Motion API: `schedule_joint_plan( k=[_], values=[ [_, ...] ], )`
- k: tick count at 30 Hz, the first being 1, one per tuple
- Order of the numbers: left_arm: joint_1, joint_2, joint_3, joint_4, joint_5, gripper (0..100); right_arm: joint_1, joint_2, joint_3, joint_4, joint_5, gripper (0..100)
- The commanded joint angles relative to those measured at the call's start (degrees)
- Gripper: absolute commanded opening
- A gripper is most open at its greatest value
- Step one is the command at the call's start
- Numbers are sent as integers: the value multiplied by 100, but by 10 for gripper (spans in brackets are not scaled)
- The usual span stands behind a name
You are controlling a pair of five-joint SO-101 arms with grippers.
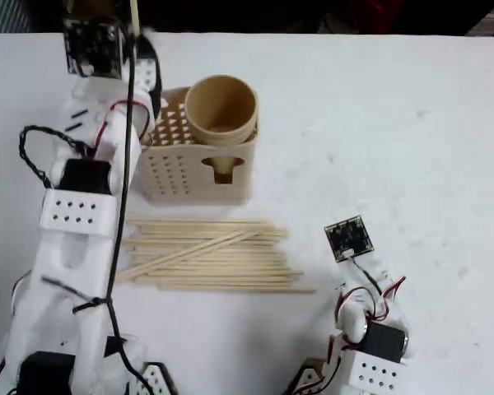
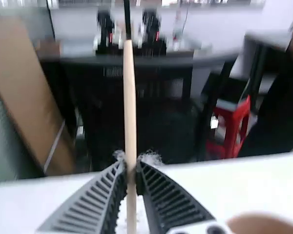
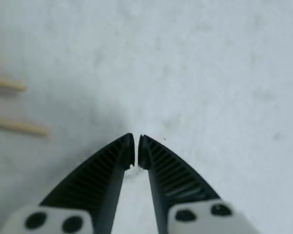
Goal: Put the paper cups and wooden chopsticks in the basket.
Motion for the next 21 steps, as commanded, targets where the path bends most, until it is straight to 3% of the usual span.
schedule_joint_plan(
  k=[1,5,13,19,21],
  values=[
    [-198,-681,563,-158,79,44,22,-57,53,31,44,33],
    [-224,-1393,923,229,62,116,22,-57,53,31,44,33],
    [-215,-2589,923,1582,53,87,22,-57,53,31,44,33],
    [-171,-3389,677,3842,35,87,22,-57,53,31,44,33],
    [-75,-3468,510,4615,-396,87,22,-57,53,31,44,33]
  ],
)
